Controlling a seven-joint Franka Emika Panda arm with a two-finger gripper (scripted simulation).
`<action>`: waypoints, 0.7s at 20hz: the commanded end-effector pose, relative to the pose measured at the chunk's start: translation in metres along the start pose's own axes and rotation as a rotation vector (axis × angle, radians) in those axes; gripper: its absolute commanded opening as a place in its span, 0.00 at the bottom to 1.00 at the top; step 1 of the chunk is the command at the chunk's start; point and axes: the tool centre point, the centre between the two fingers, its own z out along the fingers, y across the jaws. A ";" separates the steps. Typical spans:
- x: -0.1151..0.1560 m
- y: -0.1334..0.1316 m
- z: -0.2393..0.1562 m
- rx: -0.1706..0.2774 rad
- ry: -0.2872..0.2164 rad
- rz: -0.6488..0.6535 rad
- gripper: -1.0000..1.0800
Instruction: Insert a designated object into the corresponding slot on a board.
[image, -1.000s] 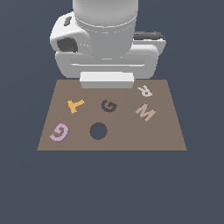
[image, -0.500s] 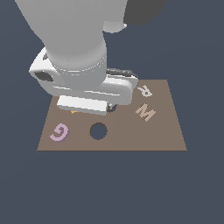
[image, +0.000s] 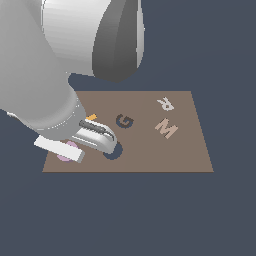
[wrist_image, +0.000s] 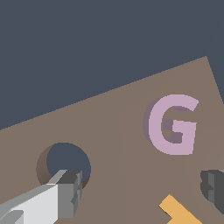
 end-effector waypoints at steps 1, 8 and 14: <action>0.011 0.011 0.009 0.002 0.002 0.038 0.96; 0.029 0.031 0.025 0.004 0.004 0.103 0.96; 0.035 0.037 0.029 0.005 0.005 0.123 0.96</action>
